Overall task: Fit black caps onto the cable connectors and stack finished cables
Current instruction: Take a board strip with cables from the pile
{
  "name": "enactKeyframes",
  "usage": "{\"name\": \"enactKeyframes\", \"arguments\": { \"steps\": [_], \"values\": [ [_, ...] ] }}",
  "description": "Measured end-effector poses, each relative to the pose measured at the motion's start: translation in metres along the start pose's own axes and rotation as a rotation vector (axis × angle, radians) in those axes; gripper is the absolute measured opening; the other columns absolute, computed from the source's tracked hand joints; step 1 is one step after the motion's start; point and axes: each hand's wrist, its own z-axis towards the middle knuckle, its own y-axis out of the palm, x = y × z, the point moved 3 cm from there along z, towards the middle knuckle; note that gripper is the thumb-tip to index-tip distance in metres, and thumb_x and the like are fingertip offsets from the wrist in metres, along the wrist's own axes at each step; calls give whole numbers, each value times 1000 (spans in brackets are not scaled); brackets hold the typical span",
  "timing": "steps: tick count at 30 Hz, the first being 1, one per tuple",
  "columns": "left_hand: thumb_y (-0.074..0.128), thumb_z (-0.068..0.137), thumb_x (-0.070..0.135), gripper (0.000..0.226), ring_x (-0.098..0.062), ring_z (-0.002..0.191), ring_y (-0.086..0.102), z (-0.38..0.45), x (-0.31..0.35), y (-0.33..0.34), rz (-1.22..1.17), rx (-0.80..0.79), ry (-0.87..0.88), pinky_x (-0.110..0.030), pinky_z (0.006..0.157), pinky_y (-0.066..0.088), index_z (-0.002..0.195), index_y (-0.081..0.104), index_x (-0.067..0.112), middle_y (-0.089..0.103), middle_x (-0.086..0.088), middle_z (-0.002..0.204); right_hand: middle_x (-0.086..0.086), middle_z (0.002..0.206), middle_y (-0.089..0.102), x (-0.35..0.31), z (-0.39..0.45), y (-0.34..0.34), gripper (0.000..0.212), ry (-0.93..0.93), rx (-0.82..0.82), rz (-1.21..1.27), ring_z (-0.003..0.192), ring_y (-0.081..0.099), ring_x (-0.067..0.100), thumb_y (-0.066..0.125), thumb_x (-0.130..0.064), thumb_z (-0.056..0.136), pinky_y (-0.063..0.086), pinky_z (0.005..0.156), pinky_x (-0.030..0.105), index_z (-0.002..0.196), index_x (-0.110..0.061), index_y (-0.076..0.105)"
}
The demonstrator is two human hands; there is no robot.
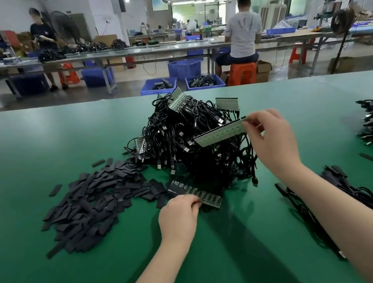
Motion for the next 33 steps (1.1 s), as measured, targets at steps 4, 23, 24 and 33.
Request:
{"name": "enactKeyframes", "arguments": {
  "steps": [4, 23, 24, 33],
  "values": [
    [52, 97, 36, 28, -11, 105, 58, -4, -5, -1, 47, -108, 87, -27, 78, 48, 122, 64, 39, 65, 15, 112, -3, 92, 55, -6, -8, -12, 9, -12, 77, 42, 77, 51, -3, 59, -19, 98, 38, 75, 18, 100, -15, 67],
    [37, 99, 26, 40, -7, 139, 35, -19, -5, 14, 101, -113, 162, -28, 111, 27, 134, 54, 34, 47, 13, 146, 7, 106, 65, -18, 86, -93, 21, 120, 323, 14, 86, 56, 18, 52, -23, 100, 48, 77, 34, 112, -10, 64],
    [37, 100, 29, 39, -6, 139, 35, -19, -5, 14, 100, -106, 160, -27, 111, 27, 133, 55, 34, 48, 14, 145, 6, 104, 64, -20, 90, -103, 21, 102, 345, 28, 85, 55, 17, 52, -25, 99, 49, 79, 36, 112, -11, 63],
    [44, 99, 46, 35, -7, 90, 64, -26, 6, -22, -588, -115, -76, -23, 81, 48, 109, 69, 23, 72, 7, 99, 8, 97, 55, -52, 7, -122, 9, -172, 233, -116, 84, 45, 13, 57, -11, 96, 36, 68, 14, 101, -4, 62]
  ]
}}
